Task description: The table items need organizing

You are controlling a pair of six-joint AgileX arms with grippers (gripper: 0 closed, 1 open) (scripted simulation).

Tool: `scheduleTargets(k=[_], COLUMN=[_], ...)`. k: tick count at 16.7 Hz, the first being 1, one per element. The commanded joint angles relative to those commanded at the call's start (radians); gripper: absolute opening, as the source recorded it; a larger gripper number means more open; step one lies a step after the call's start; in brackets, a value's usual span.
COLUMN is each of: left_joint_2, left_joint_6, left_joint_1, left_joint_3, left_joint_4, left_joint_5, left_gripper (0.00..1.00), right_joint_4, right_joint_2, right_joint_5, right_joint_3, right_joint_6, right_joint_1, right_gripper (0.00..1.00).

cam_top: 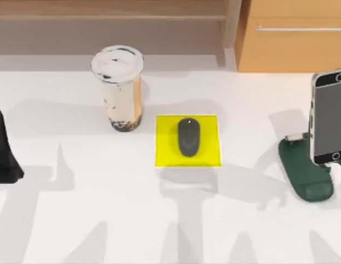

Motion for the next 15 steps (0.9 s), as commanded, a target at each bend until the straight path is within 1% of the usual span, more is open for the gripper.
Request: scheduleTargets(k=[3,6,11,15], left_joint_2=[0.256,0.557,1.085,1.461], left_joint_6=[-0.001,-0.003,-0.004,-0.004], left_joint_1=[-0.09,-0.191,-0.357,-0.46], left_joint_3=[0.049,0.1,0.201,0.307], left_joint_4=[0.158,0.332,0.649,0.914], left_joint_5=[-0.056,-0.118,-0.23,-0.323], left_gripper=[1.0,1.0,1.0,1.0], right_joint_4=[0.0,0.0,0.0,0.0], right_joint_2=[0.0,0.0,0.0,0.0], right_joint_5=[0.0,0.0,0.0,0.0], right_joint_3=[0.0,0.0,0.0,0.0], right_joint_6=[0.0,0.0,0.0,0.0], right_joint_1=[0.0,0.0,0.0,0.0], right_gripper=[1.0,1.0,1.0,1.0])
